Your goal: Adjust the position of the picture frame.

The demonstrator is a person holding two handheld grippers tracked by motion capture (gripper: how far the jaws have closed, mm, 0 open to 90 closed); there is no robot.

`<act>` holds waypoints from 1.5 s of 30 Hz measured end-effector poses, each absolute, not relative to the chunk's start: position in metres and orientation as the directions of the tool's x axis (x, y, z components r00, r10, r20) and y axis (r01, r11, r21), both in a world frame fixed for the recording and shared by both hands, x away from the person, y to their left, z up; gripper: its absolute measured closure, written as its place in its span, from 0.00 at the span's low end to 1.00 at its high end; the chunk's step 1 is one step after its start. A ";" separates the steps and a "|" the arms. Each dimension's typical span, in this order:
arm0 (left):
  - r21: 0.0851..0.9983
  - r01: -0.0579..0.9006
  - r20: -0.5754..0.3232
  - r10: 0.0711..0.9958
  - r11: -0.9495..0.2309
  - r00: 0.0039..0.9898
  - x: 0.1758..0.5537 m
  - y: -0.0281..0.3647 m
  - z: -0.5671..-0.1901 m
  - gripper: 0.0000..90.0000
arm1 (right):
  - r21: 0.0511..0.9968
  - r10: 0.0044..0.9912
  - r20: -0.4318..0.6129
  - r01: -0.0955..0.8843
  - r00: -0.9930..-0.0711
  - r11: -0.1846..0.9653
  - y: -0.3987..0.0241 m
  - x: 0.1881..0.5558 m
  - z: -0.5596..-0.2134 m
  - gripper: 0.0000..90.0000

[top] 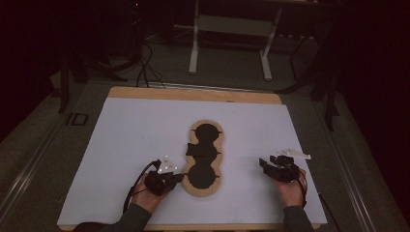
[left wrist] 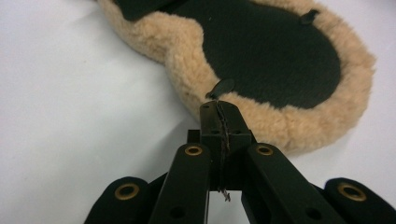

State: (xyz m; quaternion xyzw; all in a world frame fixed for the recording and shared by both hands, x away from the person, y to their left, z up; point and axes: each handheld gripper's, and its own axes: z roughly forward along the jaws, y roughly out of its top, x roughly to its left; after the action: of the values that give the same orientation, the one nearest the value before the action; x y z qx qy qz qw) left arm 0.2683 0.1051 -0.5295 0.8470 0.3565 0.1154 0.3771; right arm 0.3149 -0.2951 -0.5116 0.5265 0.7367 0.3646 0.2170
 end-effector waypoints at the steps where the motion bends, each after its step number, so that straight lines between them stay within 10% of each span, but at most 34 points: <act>1: 0.717 0.516 -0.068 0.690 -0.469 0.721 0.268 0.105 -0.530 1.00 | 0.766 0.933 0.064 0.617 -0.353 0.181 -0.293 0.316 -0.511 0.55; 18: 0.683 0.521 -0.030 0.693 -0.512 0.720 0.270 0.102 -0.536 1.00 | 0.752 0.872 0.090 0.607 -0.481 0.257 -0.240 0.338 -0.507 0.94; 45: 0.695 0.510 -0.027 0.689 -0.508 0.724 0.266 0.093 -0.537 1.00 | 0.705 0.845 0.117 0.643 -0.521 0.299 -0.177 0.365 -0.526 1.00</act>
State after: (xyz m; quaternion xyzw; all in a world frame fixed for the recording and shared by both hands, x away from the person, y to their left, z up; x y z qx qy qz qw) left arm 0.2656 0.0926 -0.5370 0.8589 0.3490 0.1275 0.3525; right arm 0.3653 -0.1765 -0.5256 0.4687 0.7937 0.3616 0.1400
